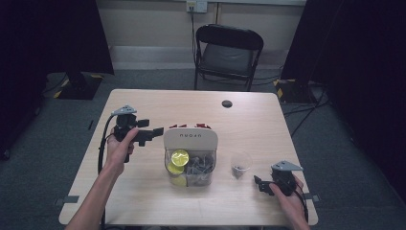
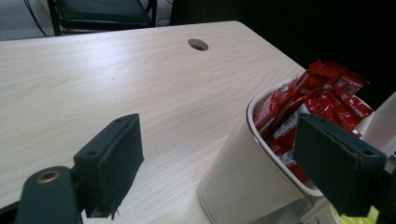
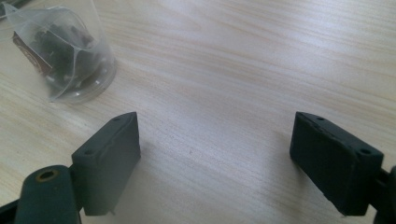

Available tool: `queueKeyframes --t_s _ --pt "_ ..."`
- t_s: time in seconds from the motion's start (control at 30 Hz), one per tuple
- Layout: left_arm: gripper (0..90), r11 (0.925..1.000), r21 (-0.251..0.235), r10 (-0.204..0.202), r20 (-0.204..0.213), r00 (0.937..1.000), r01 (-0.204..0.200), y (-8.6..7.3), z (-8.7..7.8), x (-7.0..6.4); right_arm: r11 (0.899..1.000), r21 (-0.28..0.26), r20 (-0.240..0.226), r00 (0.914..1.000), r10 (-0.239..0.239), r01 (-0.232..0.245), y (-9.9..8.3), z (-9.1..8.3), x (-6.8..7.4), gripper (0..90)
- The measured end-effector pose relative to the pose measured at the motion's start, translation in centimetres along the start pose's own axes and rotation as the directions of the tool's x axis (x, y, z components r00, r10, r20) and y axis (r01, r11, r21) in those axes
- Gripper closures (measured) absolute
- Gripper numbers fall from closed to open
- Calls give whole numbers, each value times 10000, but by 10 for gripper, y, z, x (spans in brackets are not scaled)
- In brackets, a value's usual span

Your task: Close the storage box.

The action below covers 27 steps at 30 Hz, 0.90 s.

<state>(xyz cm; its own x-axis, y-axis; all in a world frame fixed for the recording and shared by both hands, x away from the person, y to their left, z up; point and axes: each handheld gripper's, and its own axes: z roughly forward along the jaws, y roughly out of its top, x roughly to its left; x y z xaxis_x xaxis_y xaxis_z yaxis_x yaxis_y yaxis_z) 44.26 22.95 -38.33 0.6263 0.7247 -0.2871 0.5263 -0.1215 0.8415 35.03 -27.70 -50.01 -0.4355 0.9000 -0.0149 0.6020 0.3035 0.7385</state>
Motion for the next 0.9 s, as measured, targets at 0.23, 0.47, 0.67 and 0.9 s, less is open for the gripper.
queueKeyframes --t_s 0.23,0.47,0.67,0.9 --pt "163 9996 11 292 331 9990 -293 0 3 -9 10000 5 13 10000 4 -4 0 0 0 157" --pt "183 9995 -189 251 308 9992 -245 3 -1 -14 10000 4 16 10000 3 -3 0 0 0 157" --pt "184 9990 -149 418 524 9978 -411 5 1 -19 10000 1 0 10000 20 -20 0 0 0 157" --pt "184 9987 -44 513 644 9966 -512 4 2 -24 10000 2 13 10000 6 -6 0 0 0 157"
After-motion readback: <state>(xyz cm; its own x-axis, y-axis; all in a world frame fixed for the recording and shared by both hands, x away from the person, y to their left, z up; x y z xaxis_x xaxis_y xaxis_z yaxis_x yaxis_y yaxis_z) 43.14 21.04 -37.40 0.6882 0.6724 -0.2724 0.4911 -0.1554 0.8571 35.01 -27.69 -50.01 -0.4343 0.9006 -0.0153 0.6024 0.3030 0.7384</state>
